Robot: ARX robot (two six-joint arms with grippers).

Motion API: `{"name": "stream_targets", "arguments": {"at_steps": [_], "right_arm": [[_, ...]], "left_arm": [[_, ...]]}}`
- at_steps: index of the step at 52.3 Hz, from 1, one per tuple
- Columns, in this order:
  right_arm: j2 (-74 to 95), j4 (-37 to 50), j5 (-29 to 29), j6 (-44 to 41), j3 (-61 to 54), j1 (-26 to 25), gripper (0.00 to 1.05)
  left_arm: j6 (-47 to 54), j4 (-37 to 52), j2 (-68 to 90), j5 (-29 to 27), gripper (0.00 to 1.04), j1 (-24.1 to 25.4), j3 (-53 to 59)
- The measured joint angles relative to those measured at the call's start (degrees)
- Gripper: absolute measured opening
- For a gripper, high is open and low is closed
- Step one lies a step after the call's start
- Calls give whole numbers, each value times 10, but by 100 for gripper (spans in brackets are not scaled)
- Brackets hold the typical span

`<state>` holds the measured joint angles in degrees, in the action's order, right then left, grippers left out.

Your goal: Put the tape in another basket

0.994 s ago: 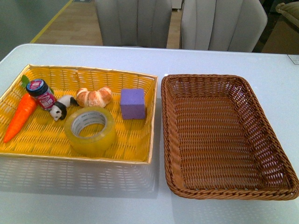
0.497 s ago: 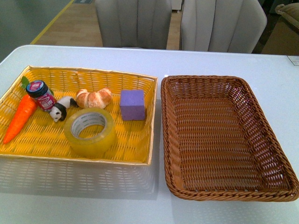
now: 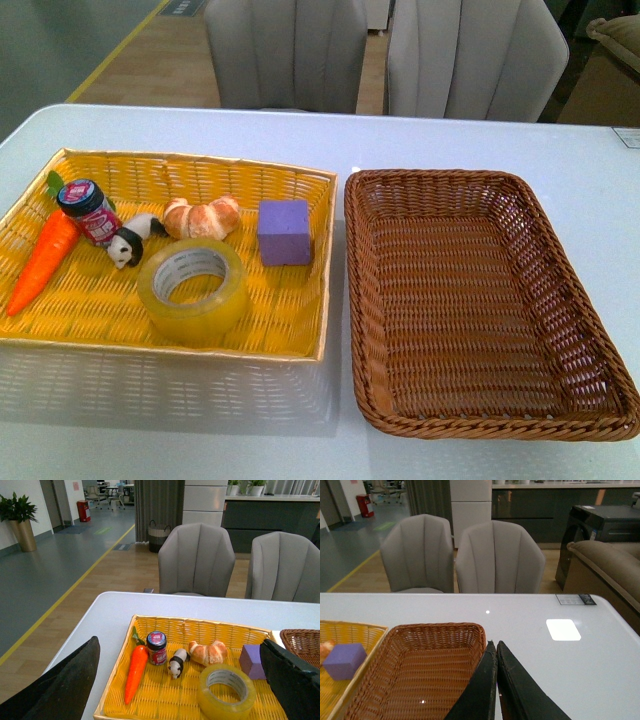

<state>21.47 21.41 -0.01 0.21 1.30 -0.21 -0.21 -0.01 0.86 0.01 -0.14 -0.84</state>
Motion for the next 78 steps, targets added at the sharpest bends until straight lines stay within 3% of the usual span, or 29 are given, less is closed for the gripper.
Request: {"name": "stream_targets", "arguments": {"at_steps": [34, 40, 48, 66, 70, 73, 78], "right_arm": [[-111, -110, 0, 0, 0, 0, 2], [-193, -207, 0, 0, 0, 1, 2], [-210, -213, 0, 0, 0, 1, 2], [-211, -213, 0, 0, 0, 1, 61], [-211, -213, 0, 0, 0, 1, 80], [-212, -213, 0, 0, 0, 1, 94], [-212, -213, 0, 0, 0, 1, 95]], "left_arm": [[0, 0, 0, 0, 96, 0, 0], [0, 0, 0, 0, 96, 0, 0], [0, 0, 0, 0, 96, 0, 0], [0, 0, 0, 0, 96, 0, 0], [-40, -149, 91, 55, 96, 16, -65], [-50, -169, 184, 55, 96, 16, -99], [-53, -85, 305, 45, 96, -7, -137]]}}
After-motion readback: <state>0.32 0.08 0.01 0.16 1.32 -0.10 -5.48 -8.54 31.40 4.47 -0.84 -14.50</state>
